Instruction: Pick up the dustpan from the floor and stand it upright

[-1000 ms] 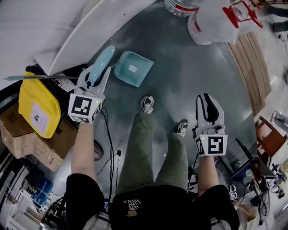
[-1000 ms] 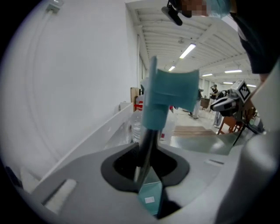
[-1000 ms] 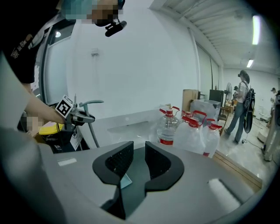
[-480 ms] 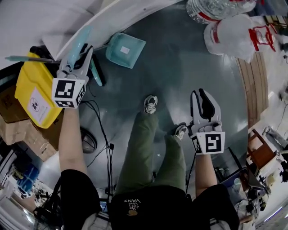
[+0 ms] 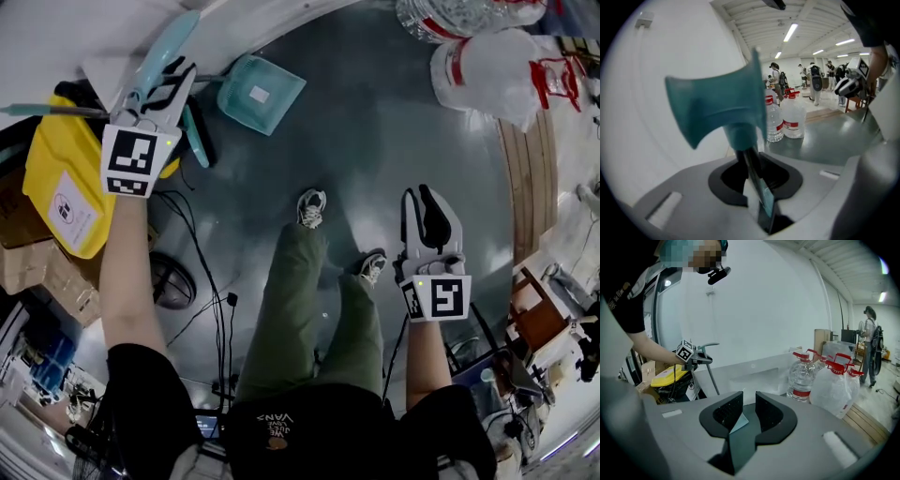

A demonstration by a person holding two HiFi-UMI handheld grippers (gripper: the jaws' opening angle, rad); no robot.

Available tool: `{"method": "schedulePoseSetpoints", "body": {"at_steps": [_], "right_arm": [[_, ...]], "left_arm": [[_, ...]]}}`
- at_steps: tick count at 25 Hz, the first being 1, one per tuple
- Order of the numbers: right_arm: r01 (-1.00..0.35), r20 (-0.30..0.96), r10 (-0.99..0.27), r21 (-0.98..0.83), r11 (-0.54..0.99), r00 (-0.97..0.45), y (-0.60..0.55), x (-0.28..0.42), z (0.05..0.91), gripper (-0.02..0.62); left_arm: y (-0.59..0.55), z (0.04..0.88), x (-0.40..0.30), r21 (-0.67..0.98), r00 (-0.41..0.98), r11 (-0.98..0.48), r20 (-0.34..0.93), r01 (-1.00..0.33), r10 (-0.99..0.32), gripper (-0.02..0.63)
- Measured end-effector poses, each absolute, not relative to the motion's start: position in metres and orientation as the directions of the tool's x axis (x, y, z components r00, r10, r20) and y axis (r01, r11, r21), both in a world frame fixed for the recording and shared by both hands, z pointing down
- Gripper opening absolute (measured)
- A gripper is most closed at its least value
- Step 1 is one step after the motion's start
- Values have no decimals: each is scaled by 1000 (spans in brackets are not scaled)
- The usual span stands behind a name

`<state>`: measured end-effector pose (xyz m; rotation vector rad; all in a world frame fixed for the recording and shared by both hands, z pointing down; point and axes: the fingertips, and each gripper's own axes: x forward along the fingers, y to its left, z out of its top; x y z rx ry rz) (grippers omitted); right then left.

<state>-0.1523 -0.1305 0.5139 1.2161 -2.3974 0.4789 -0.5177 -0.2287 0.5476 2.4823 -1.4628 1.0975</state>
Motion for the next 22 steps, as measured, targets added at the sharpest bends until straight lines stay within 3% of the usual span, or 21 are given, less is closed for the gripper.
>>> {"method": "schedulePoseSetpoints", "body": {"at_steps": [15,22], "right_arm": [[-858,502,-711,-146,493,-493,-117,-125,521,83],[-863,490,-722,-149,484,-489,-114,-106,512,83]], "left_arm": [[-258,564,-465,-330,360,-673,648,-662,-671,127],[-256,564,-468,-362,279,-623,662,-693,-695,127]]}}
